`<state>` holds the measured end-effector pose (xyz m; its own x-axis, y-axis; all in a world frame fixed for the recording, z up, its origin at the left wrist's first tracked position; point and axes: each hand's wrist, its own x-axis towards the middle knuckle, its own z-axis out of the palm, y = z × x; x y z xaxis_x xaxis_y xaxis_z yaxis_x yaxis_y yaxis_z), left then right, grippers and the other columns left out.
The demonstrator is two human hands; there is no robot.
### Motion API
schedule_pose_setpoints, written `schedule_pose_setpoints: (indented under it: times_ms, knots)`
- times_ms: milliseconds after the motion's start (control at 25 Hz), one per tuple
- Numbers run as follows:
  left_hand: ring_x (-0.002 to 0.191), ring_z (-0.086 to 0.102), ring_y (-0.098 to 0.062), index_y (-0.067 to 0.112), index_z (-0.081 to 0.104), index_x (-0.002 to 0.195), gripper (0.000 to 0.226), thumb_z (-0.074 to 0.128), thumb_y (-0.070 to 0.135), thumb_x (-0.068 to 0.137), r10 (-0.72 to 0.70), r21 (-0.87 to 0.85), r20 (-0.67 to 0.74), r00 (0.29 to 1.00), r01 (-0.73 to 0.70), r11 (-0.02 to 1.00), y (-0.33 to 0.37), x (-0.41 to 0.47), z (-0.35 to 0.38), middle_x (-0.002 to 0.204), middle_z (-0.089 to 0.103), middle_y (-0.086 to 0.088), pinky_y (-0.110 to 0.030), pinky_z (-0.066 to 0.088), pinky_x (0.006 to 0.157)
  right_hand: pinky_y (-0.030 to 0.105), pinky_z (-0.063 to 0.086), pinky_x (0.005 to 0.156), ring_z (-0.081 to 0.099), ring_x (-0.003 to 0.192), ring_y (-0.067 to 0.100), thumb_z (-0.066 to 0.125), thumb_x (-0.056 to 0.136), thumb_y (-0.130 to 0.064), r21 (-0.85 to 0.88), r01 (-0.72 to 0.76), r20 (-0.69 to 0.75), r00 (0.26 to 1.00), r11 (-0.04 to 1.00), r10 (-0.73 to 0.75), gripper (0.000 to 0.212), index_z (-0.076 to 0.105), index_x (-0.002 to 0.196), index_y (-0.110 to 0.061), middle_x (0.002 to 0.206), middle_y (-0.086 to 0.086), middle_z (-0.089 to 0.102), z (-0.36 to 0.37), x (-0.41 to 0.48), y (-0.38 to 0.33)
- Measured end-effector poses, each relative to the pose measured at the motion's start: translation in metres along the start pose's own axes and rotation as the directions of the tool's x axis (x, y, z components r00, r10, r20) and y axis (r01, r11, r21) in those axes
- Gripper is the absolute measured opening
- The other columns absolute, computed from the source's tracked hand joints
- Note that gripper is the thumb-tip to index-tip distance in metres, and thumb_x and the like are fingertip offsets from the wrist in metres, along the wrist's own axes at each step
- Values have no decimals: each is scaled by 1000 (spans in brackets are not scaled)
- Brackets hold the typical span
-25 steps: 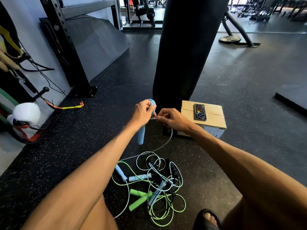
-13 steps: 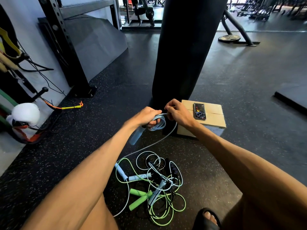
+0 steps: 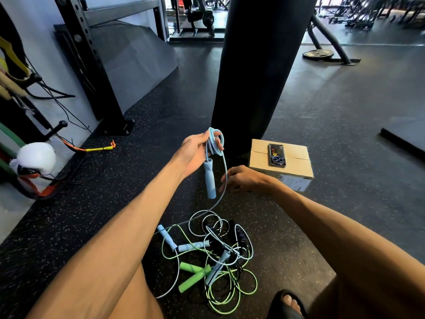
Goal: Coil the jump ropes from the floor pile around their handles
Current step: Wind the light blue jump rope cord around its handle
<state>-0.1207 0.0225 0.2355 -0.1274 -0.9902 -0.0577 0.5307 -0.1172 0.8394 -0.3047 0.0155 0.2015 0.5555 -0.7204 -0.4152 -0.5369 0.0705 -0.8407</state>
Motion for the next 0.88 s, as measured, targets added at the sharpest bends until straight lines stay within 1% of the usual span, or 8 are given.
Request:
schedule_pose_setpoints:
  times_ms: [80,200,280,440,560,720,760,880]
  knots:
    - [77,66,-24,-5,59,107,29,36,10,104,101,70,-83,991,-95,993,-2,2,1,85,62,-16,-32,57,77,20,57,67,71,85,21,47,99,-2,11,-25,62,998,1000,25,20,55,116,5,99,20,71,4,-1,0]
    - [68,70,-21,-3,60,100,25,39,11,104,248,258,-225,942,-188,948,-5,4,0,74,68,-10,-30,59,74,29,60,73,71,87,30,51,100,-9,76,-28,83,996,997,22,17,56,109,5,93,20,71,8,-2,-2]
    - [66,70,-21,-2,59,100,24,41,12,104,317,346,-271,909,-215,913,-6,6,-4,72,69,-9,-27,58,71,33,61,69,71,78,28,55,99,-11,137,-33,84,996,990,22,15,57,103,3,85,18,70,10,-6,-4]
    - [65,72,-21,2,61,96,22,46,16,102,430,542,-288,856,-224,810,-11,10,-11,75,71,-13,-22,55,65,27,53,56,62,63,18,57,97,-13,132,39,47,998,990,-46,12,56,97,-2,73,10,61,9,-7,-11]
    - [65,72,-13,2,63,90,23,50,18,100,470,767,-206,859,-157,623,-14,9,-15,74,73,-7,-20,52,61,27,42,54,51,59,14,55,99,-18,21,143,-38,989,990,-142,22,62,102,2,68,5,55,9,-8,-15]
    - [53,59,-1,15,55,70,26,56,19,96,420,963,-37,907,-79,257,-20,2,-13,66,70,1,-19,46,55,18,39,46,44,53,4,51,101,-25,-80,249,-121,959,965,-257,26,67,99,-4,65,-1,47,5,-14,-24]
    - [53,56,-1,17,53,69,26,57,20,95,373,979,-31,927,-47,200,-20,0,-12,64,67,3,-15,41,49,16,38,45,43,51,2,51,101,-26,-122,260,-144,950,958,-276,26,68,97,-7,64,-3,47,3,-15,-25]
    - [49,51,5,21,52,64,33,57,25,96,185,990,-24,982,-3,140,-23,-2,-11,54,59,8,-7,36,45,18,39,44,45,53,4,52,101,-28,-213,245,-232,928,946,-292,25,68,95,-10,66,-3,50,-2,-15,-27]
